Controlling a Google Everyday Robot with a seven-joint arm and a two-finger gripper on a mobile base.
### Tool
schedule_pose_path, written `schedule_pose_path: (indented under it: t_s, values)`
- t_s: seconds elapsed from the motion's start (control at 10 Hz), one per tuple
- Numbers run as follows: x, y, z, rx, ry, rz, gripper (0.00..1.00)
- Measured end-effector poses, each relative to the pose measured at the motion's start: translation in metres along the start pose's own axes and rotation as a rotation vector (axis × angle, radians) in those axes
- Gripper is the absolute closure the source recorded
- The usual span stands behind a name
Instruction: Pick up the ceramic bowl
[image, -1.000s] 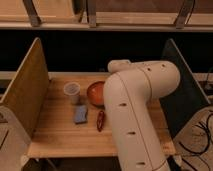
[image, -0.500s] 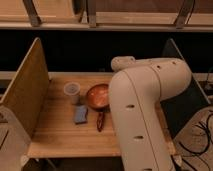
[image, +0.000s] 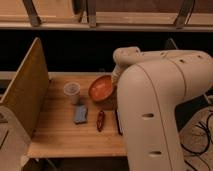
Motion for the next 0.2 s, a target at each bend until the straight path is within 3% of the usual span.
schedule_pose_path:
  t_s: [0.2]
  values:
    - [0.0,0.004,-0.028,-0.024,-0.052,0.009,1.0]
